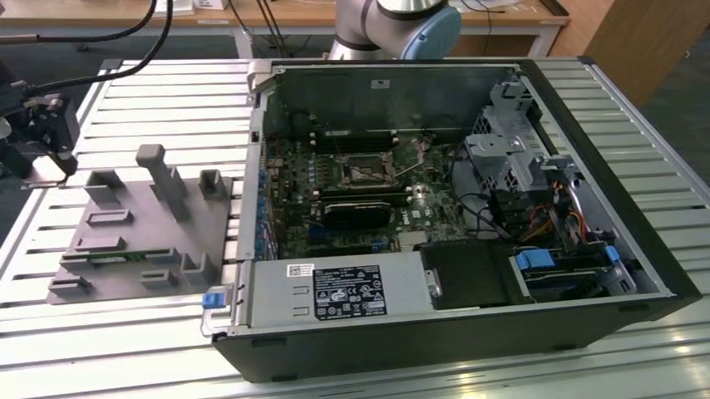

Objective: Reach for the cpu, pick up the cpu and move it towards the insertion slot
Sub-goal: 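Pick up the cpu and move it towards the insertion slot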

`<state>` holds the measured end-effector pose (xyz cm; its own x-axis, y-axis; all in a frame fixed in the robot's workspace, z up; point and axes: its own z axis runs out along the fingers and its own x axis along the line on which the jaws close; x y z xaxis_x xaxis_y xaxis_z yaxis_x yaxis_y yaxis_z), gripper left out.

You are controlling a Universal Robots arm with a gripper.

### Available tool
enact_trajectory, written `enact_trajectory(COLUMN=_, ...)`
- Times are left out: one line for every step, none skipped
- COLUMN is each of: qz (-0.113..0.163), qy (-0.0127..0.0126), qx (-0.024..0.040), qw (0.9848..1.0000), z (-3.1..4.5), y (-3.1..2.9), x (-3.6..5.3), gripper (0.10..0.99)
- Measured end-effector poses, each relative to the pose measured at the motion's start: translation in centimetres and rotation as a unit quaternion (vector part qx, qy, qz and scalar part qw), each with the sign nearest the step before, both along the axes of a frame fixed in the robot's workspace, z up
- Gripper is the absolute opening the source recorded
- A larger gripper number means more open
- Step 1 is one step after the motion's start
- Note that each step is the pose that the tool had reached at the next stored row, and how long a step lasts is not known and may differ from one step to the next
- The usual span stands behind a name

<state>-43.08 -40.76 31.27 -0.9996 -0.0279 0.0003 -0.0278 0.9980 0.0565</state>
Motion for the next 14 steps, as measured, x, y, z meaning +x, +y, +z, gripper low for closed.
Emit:
enact_trajectory(qz=0.0, qy=0.0001, qx=0.0, qw=1.0, z=0.21, y=0.0, x=0.0, gripper=0.529)
enact_trajectory(qz=0.0, qy=0.0001, qx=0.0001, qw=1.0, z=0.43, y=0.0, x=0.0, gripper=0.529)
enact_trajectory(qz=0.0, qy=0.0002, qx=0.0001, qw=1.0, z=0.67, y=0.0, x=0.0, gripper=0.529)
enact_trajectory(qz=0.0, qy=0.0002, qx=0.0001, qw=1.0, z=0.93, y=0.0, x=0.0, gripper=0.529)
enact_trajectory(qz=0.0, qy=0.0003, qx=0.0002, qw=1.0, z=1.16, y=0.0, x=0.0, gripper=0.529)
enact_trajectory(qz=0.0, qy=0.0003, qx=0.0002, qw=1.0, z=1.38, y=0.0, x=0.0, gripper=0.529)
enact_trajectory(qz=0.0, qy=0.0004, qx=0.0002, qw=1.0, z=1.6, y=0.0, x=0.0, gripper=0.529)
enact_trajectory(qz=0.0, qy=0.0004, qx=0.0002, qw=1.0, z=1.83, y=0.0, x=0.0, gripper=0.529)
enact_trajectory(qz=0.0, qy=0.0004, qx=0.0002, qw=1.0, z=2.05, y=0.0, x=0.0, gripper=0.529)
enact_trajectory(qz=0.0, qy=0.0005, qx=0.0002, qw=1.0, z=2.28, y=0.0, x=0.0, gripper=0.529)
enact_trajectory(qz=0.0, qy=0.0005, qx=0.0002, qw=1.0, z=2.5, y=0.0, x=0.0, gripper=0.529)
enact_trajectory(qz=0.0, qy=0.0005, qx=0.0003, qw=1.0, z=2.72, y=0.0, x=0.0, gripper=0.529)
enact_trajectory(qz=0.0, qy=0.0006, qx=0.0003, qw=1.0, z=2.95, y=0.0, x=0.0, gripper=0.529)
enact_trajectory(qz=0.0, qy=0.0007, qx=0.0003, qw=1.0, z=3.18, y=0.0, x=0.0, gripper=0.529)
